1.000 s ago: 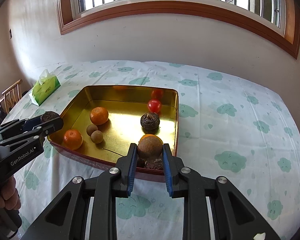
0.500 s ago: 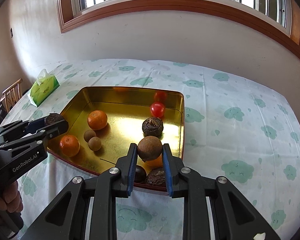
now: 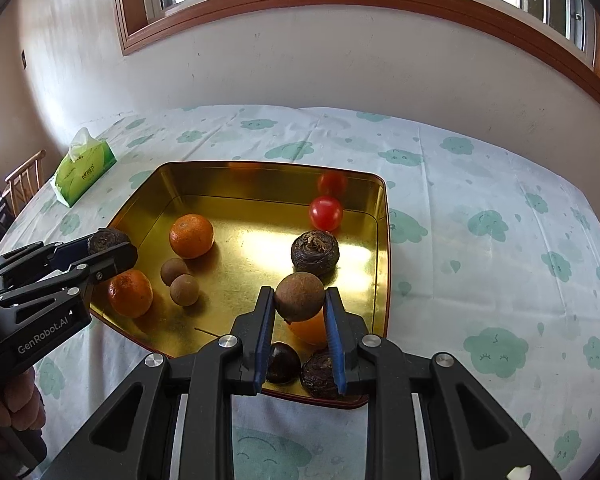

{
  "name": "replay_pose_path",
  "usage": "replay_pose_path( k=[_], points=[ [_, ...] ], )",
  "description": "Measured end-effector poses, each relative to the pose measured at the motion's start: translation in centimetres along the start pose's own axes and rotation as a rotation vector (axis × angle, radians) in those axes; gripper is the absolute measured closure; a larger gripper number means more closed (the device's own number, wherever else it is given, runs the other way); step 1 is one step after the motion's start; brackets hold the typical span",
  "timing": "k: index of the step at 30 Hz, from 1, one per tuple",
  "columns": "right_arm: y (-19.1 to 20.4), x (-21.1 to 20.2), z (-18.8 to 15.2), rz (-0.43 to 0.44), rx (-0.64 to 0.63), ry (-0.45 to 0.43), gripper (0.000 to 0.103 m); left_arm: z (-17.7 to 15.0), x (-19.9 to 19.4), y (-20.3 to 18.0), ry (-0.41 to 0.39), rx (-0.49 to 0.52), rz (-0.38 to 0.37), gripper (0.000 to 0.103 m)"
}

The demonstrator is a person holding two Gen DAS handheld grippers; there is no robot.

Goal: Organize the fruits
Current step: 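Carry the dark plum and brown fruit over the red tin with both tools, then lower the brown fruit into the tin and open the right tool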

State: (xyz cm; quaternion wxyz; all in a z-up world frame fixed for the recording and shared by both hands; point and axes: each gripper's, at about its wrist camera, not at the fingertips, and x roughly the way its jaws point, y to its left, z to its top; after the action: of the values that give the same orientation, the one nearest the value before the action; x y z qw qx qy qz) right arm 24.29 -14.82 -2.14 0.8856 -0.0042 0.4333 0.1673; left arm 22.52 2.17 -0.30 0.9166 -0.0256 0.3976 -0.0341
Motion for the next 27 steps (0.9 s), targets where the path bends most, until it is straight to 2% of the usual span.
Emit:
replay_pose_path(
  k=[18,27],
  points=[
    [-0.1,1.9,0.7,-0.011,0.003,0.009,0.080,0.1,2.4,0.5,0.042,-0.011,0.074,0.069],
    [0.4,2.3,1.0,-0.012,-0.016,0.006,0.080,-0.1,2.7,0.1,0.045,0.004,0.075,0.069]
  ],
)
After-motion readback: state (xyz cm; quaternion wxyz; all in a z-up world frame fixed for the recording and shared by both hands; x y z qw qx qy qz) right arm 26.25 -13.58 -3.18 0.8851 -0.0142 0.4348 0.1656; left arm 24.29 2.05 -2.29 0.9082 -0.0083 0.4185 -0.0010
